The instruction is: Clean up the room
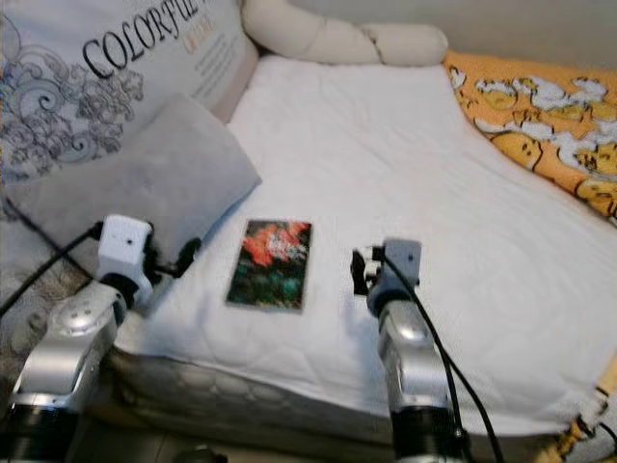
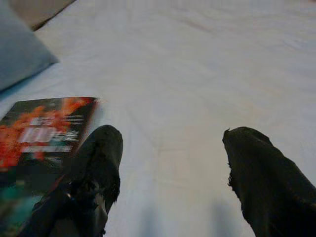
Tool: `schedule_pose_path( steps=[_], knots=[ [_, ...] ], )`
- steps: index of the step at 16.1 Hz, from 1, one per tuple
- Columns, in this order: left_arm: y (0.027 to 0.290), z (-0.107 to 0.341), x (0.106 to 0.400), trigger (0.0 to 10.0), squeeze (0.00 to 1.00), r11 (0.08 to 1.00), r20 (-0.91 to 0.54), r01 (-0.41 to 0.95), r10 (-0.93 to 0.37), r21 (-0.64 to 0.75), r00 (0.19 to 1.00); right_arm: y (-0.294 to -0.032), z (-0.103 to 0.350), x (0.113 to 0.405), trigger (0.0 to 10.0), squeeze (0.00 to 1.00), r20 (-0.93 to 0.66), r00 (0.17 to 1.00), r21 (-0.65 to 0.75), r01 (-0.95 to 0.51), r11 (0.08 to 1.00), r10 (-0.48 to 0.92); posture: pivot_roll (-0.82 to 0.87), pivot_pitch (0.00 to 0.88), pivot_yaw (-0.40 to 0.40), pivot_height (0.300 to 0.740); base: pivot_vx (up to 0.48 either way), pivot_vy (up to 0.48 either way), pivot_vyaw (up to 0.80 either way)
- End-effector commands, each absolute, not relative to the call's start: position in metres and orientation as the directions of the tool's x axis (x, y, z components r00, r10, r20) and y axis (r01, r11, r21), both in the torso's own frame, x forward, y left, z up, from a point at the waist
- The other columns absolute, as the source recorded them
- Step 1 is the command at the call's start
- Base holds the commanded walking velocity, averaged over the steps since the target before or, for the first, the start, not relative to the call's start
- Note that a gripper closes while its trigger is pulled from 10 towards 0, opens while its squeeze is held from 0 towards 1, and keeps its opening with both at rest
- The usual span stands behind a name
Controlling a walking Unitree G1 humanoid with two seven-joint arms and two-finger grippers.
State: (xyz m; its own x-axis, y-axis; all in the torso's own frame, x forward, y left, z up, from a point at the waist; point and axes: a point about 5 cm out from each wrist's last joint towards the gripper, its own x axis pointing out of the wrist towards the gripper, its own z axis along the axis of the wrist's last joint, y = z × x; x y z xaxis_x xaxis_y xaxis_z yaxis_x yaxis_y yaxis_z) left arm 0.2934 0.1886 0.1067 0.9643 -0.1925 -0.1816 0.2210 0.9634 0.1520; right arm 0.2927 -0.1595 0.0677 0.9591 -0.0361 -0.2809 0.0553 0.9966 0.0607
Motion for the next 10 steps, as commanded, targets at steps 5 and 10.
schedule_pose_path(
  steps=[5,10],
  knots=[
    [0.1835,0.1002,0.2915,10.0,0.00,0.964,-0.188,0.215,-0.184,0.156,0.965,-0.1685,0.0625,0.2893,10.0,0.00,-0.290,0.953,0.047,0.112,0.993,-0.093,0.06,0.000,-0.015,0.740,0.000,-0.362,0.00],
    [0.1837,0.0995,0.2913,10.0,0.00,0.965,-0.187,0.208,-0.177,0.160,0.966,-0.1746,0.0598,0.2879,10.0,0.00,-0.287,0.946,-0.030,0.147,0.989,-0.150,0.05,0.000,-0.018,0.740,0.000,-0.359,0.00]
  ],
)
